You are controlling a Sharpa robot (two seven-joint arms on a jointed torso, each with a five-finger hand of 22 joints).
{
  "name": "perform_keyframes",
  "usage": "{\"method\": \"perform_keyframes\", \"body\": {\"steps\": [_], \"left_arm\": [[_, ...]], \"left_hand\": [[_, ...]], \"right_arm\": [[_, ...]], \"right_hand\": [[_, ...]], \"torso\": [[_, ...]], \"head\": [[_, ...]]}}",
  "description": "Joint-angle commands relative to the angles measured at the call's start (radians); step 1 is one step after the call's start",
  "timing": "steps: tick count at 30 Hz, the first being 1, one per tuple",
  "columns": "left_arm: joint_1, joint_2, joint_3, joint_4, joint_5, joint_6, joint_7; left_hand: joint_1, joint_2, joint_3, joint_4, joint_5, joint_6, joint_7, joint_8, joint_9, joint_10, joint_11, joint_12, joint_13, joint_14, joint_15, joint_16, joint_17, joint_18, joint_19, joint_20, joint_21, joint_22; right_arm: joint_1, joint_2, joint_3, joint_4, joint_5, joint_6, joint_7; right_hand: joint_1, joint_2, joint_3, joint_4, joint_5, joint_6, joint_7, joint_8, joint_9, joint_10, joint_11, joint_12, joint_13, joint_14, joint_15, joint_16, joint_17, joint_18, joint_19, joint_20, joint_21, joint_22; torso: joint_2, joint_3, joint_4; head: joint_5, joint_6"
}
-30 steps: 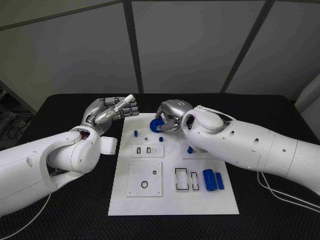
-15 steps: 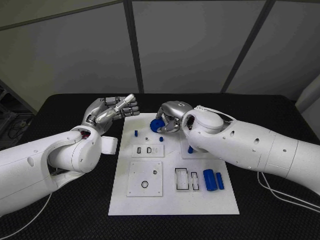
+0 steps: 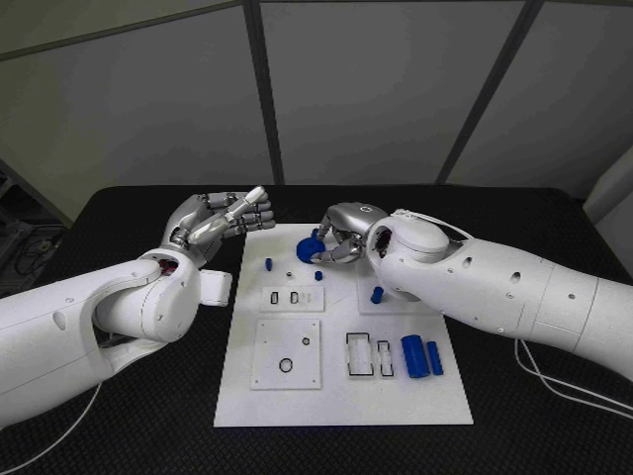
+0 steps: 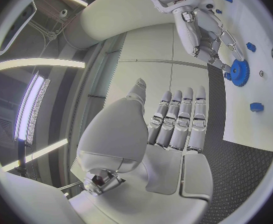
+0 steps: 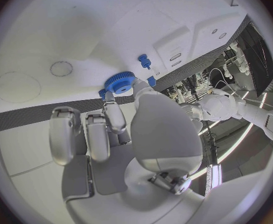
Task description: Assemble the parts on the task board
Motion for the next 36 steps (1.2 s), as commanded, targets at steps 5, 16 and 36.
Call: {"method": "perform_keyframes", "body": {"steps": [5, 16, 36], "left_arm": [[0.002, 0.000, 0.001, -0.001, -0.008, 0.011, 0.003], [0.002, -0.006, 0.001, -0.001, -0.008, 0.011, 0.004], [0.001, -0.007, 0.001, -0.009, -0.008, 0.013, 0.004]], "left_hand": [[0.003, 0.010, 0.001, -0.006, -0.006, 0.008, 0.001, -0.003, -0.001, 0.001, 0.001, -0.003, 0.001, 0.007, -0.003, -0.005, -0.001, -0.008, -0.003, 0.003, -0.005, -0.001], [0.002, 0.011, 0.001, -0.006, -0.006, 0.008, 0.001, -0.004, -0.001, 0.000, 0.001, -0.003, 0.001, 0.007, -0.002, -0.006, -0.001, -0.008, -0.003, 0.003, -0.006, -0.002], [0.002, 0.012, 0.000, -0.009, -0.006, 0.014, -0.001, -0.002, 0.000, 0.008, -0.001, 0.000, 0.002, 0.008, -0.003, -0.010, -0.001, -0.008, -0.005, 0.004, -0.008, -0.005]], "right_arm": [[0.001, -0.034, 0.000, 0.038, 0.015, -0.062, -0.010], [0.001, -0.226, 0.001, 0.193, 0.082, -0.201, 0.057], [0.000, -0.456, 0.000, 0.131, 0.387, -0.120, 0.275]], "right_hand": [[-0.012, 0.002, 0.003, 0.000, 0.015, 0.011, 0.004, 0.002, 0.000, 0.013, -0.002, 0.014, 0.011, 0.089, 0.009, 0.006, 0.190, -0.020, 0.015, 0.009, 0.009, 0.108], [0.046, -0.020, 0.023, -0.031, 0.022, 0.037, -0.003, 0.007, 0.002, 0.024, -0.008, 0.029, 0.026, 0.087, 0.004, 0.005, 0.185, -0.019, 0.013, 0.006, 0.008, 0.106], [0.175, -0.047, -0.009, -0.101, 0.051, 0.030, -0.029, -0.004, -0.004, 0.015, -0.033, 0.019, 0.021, 0.088, -0.017, 0.006, 0.194, -0.009, -0.017, -0.015, -0.016, 0.062]], "torso": [[0.000, 0.0012, -0.0004], [-0.002, 0.0011, -0.0054], [-0.004, 0.0107, -0.0227]], "head": [[0.001, 0.001], [-0.004, 0.006], [-0.034, 0.022]]}}
